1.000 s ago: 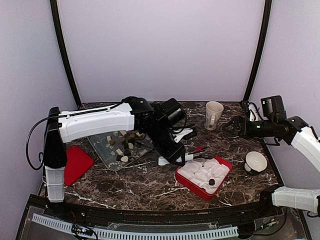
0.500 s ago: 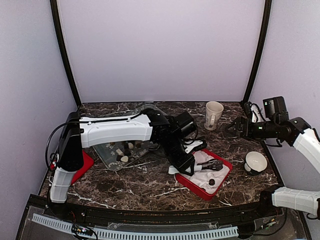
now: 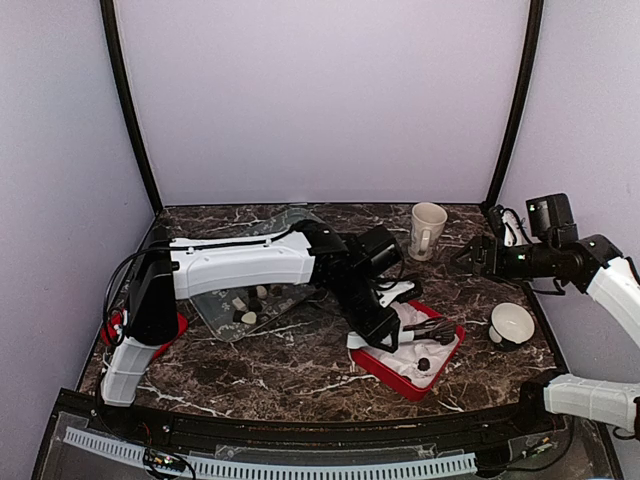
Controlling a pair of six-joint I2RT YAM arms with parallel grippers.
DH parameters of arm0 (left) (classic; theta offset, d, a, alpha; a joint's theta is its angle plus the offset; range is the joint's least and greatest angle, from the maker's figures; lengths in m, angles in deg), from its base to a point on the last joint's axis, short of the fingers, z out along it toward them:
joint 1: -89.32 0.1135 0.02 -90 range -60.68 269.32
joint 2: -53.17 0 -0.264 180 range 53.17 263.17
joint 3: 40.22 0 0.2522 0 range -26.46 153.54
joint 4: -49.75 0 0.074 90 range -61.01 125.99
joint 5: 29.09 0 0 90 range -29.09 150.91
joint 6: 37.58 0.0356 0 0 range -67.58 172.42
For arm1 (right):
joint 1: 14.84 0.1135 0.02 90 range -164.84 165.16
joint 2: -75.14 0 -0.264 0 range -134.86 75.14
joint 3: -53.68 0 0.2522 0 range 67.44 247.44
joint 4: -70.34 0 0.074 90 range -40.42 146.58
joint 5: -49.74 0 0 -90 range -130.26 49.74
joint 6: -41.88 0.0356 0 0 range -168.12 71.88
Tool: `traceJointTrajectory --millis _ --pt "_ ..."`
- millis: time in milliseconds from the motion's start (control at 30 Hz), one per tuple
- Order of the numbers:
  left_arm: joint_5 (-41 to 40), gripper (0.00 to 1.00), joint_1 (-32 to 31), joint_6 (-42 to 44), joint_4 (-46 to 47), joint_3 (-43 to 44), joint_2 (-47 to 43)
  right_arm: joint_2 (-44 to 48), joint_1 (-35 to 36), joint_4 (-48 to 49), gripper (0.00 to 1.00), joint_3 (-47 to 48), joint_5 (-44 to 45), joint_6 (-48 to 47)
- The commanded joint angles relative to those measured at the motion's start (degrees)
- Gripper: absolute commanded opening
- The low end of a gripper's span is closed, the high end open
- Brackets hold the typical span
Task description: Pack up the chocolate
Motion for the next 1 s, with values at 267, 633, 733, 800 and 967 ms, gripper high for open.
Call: traceJointTrajectory --millis 267,633,733,800,967 --pt "-0.3 0.37 0.5 0.3 -1.7 4.3 -2.6 0.1 -0.5 1.8 1.0 0.6 -0.1 -0.3" --pt "-3.7 0.36 8.7 -0.9 -3.1 -8.1 -18.5 -2.4 -0.5 1.6 1.0 3.4 0.8 -1.6" --pt "-4.7 0.36 13.3 -1.6 -2.1 -15.8 -24.9 -3.0 -0.6 1.0 1.0 4.1 1.6 -2.4" --pt "-5.5 0.36 16.9 -2.3 -2.7 -20.0 -28.8 -3.4 -0.7 0.6 1.0 4.5 2.0 -2.7" --pt "-8.1 0.36 27.6 -3.0 -5.1 -28.9 -38.2 -7.0 -1.2 -1.0 1.0 5.1 3.5 -2.1"
